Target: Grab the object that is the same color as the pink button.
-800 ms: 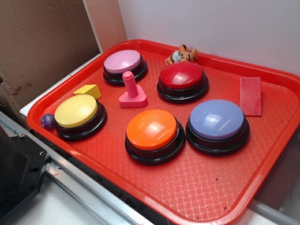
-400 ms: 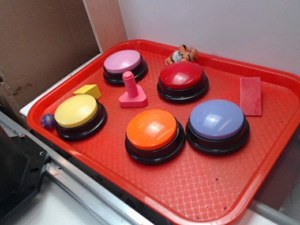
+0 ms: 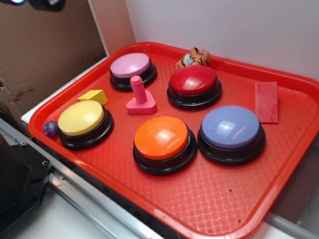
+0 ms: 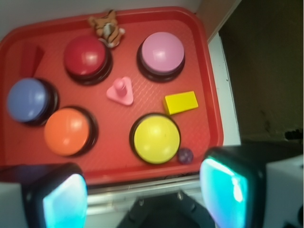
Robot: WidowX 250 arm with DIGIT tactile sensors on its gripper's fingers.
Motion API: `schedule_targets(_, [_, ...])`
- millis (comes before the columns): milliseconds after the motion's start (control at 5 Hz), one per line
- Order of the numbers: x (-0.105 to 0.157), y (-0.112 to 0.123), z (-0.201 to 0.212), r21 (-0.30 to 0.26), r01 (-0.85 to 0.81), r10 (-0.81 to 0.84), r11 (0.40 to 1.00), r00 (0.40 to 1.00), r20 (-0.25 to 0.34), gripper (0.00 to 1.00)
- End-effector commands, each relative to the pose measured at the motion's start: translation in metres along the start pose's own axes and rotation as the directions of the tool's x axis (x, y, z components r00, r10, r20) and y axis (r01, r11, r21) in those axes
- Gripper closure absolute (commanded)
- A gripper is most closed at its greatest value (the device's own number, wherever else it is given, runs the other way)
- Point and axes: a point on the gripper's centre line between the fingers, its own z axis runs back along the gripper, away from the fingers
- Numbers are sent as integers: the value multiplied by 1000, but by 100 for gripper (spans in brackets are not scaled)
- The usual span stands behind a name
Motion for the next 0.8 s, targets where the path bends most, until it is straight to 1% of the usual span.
schedule_targets(0, [35, 1, -40, -31, -39, 41, 999, 997, 66, 0])
schedule_targets(200, [45, -1, -66, -13, -81, 82, 997, 995, 56, 0])
schedule_targets(400, [52, -14, -94, -7, -73, 73, 997, 996, 53, 0])
schedule_targets(600, [60, -21, -120, 53, -106, 102, 993, 992, 69, 0])
